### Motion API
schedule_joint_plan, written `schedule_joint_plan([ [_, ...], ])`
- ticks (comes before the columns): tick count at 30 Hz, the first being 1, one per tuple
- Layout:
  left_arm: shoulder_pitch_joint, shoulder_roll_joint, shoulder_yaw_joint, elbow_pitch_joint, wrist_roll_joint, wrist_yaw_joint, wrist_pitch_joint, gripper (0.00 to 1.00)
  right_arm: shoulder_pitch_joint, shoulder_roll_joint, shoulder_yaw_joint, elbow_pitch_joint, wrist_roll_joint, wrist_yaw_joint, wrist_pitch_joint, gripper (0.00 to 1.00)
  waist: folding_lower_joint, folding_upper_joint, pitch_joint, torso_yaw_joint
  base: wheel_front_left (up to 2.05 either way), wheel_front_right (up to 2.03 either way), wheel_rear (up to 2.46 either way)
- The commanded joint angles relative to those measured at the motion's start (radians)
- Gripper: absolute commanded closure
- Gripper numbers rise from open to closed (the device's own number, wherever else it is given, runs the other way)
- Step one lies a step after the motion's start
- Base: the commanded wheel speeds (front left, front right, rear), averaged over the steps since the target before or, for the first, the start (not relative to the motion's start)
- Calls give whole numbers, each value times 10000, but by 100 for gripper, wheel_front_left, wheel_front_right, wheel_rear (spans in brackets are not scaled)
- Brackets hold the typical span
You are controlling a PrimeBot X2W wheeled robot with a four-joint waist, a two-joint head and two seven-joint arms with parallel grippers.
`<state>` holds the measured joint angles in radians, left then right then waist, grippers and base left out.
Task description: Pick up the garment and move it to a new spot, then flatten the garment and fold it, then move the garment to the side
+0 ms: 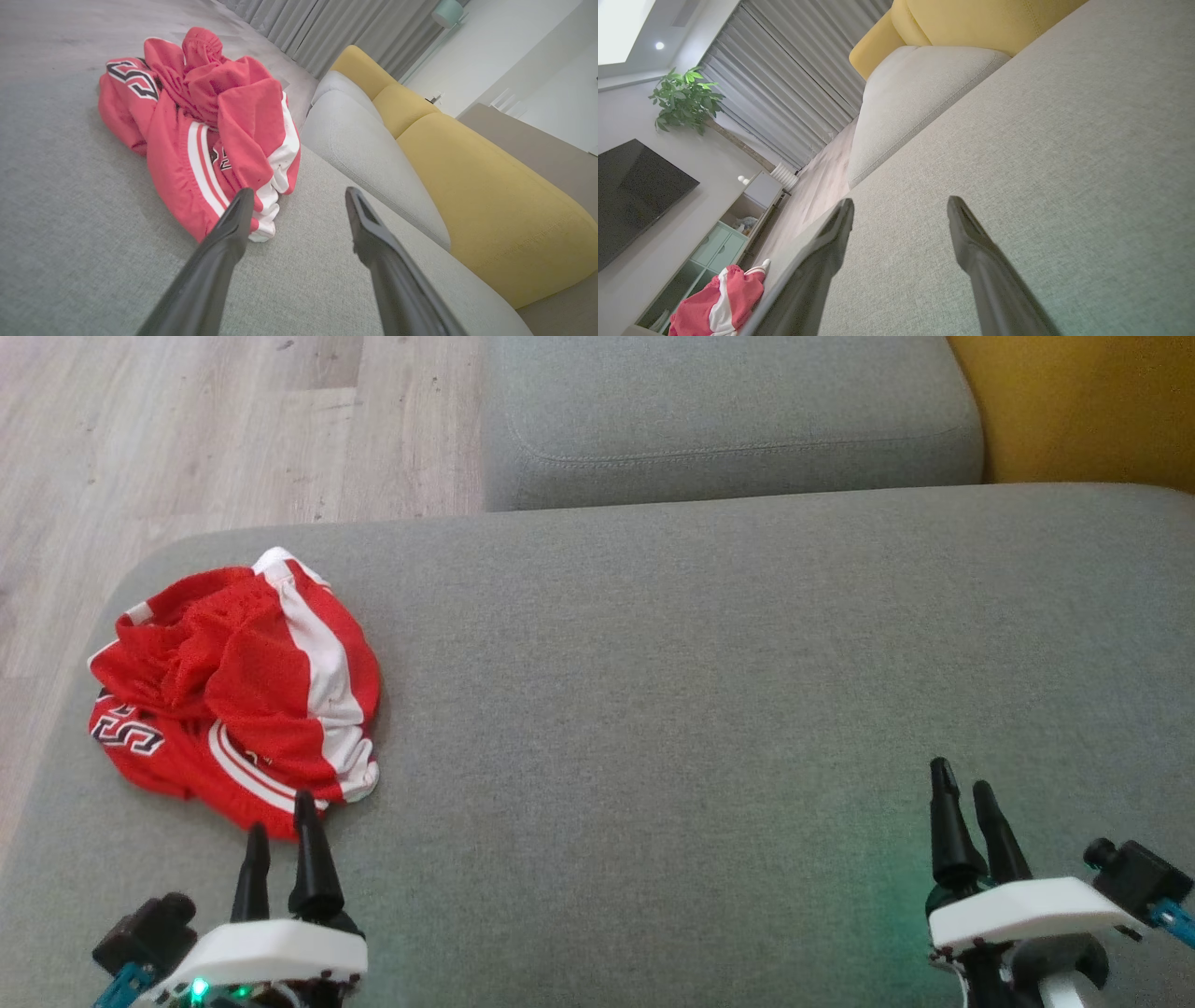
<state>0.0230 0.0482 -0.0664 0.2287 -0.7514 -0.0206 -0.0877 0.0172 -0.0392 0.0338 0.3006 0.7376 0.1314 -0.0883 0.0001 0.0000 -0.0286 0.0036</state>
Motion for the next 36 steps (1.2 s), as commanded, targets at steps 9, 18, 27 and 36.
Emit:
schedule_joint_plan([
  [9,-300,79,75,-557,1276,141,-343,0,-543,-70,463,-429,-1237,-5,-346,0,0,0,-63,-21,0,0,0],
  [18,-242,69,-9,-669,2466,263,-611,0,-563,-78,564,-454,-2438,-5,-612,0,0,0,-134,-14,0,0,0],
  [27,-260,64,-142,-732,3654,412,-878,0,-607,-86,676,-418,-3667,-6,-878,0,0,0,-141,-28,0,0,0],
  [36,-282,90,-120,-338,4781,576,-1144,0,-600,-93,675,-355,-4829,-6,-1142,0,-1,0,-204,-74,0,0,0],
])
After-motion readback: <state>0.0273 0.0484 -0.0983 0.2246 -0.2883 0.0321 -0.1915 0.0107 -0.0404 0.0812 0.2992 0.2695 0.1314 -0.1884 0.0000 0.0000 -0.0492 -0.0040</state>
